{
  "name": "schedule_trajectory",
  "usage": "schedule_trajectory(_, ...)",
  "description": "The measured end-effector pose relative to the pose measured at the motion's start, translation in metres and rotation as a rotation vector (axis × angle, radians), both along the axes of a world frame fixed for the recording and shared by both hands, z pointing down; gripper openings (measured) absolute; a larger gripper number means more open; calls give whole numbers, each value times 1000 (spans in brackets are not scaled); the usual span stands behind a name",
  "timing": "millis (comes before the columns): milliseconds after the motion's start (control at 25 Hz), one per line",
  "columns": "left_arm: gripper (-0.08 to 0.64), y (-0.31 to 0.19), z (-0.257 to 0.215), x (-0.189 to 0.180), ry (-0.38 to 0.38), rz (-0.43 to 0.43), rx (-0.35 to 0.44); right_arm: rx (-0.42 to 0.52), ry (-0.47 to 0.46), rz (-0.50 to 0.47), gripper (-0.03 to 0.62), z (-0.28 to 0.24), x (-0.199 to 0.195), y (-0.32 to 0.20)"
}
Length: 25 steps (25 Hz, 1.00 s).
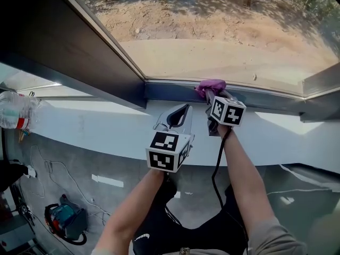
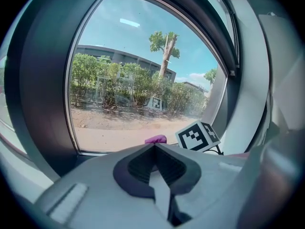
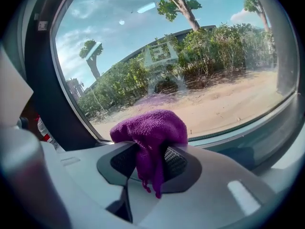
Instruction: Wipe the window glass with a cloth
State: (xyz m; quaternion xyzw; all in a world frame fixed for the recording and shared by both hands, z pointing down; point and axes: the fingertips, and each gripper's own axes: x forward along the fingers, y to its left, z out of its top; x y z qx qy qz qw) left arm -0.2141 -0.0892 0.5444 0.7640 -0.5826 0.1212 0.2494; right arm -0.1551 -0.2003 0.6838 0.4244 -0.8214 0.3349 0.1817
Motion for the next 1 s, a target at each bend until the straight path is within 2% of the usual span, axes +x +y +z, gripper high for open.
schedule_trajectory(360,0,0,-40,-13,23,32,36,98,-44,12,150,-84,-18,4)
schedule_trajectory(680,0,-3,-109,-19,36,90,104,304,-84,11,149,-233,-30,11)
schedule_trajectory(1000,0,-7,-175,-27,41,100,142,410,-119,25,149,-358,-39,13)
